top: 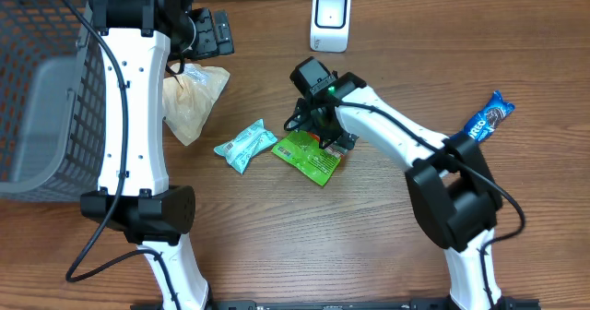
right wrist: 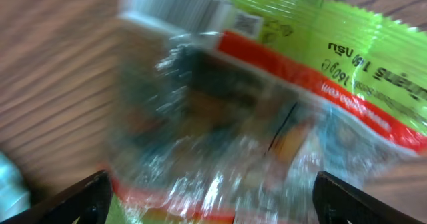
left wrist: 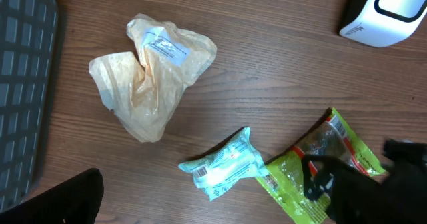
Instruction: Scan the item barcode
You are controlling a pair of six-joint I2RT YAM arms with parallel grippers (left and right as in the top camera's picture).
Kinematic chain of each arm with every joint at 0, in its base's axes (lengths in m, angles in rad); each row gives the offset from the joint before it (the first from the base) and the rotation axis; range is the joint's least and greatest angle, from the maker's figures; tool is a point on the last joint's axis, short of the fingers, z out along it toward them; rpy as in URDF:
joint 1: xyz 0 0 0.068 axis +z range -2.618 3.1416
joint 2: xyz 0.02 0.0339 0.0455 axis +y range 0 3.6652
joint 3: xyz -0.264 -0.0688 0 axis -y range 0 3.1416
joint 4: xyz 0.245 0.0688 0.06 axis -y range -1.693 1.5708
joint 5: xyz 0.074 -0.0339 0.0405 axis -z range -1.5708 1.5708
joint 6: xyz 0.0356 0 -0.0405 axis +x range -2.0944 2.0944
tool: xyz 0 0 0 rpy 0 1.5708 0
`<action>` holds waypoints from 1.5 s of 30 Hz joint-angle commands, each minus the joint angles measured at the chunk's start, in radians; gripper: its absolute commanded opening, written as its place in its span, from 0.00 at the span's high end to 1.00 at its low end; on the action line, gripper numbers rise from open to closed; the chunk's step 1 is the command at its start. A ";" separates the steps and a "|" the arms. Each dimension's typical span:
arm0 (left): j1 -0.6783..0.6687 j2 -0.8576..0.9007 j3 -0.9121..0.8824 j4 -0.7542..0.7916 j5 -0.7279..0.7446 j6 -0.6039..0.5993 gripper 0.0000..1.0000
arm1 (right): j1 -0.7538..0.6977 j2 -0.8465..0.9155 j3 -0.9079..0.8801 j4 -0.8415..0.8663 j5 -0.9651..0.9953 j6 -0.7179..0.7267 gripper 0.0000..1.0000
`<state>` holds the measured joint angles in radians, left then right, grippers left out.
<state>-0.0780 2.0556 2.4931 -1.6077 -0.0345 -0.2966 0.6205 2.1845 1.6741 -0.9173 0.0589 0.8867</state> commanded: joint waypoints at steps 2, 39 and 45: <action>-0.001 -0.015 -0.006 0.001 0.002 0.005 0.00 | -0.005 0.052 -0.014 0.029 0.037 0.039 0.06; -0.001 -0.015 -0.006 0.001 0.002 0.005 0.00 | -0.111 0.005 0.102 -0.150 -0.037 -1.189 0.96; -0.001 -0.015 -0.006 0.001 0.002 0.005 0.00 | -0.028 -0.003 0.106 -0.148 0.213 -1.280 0.91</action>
<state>-0.0780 2.0556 2.4931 -1.6077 -0.0341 -0.2966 0.5480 2.2166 1.7542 -1.0664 0.1043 -0.2909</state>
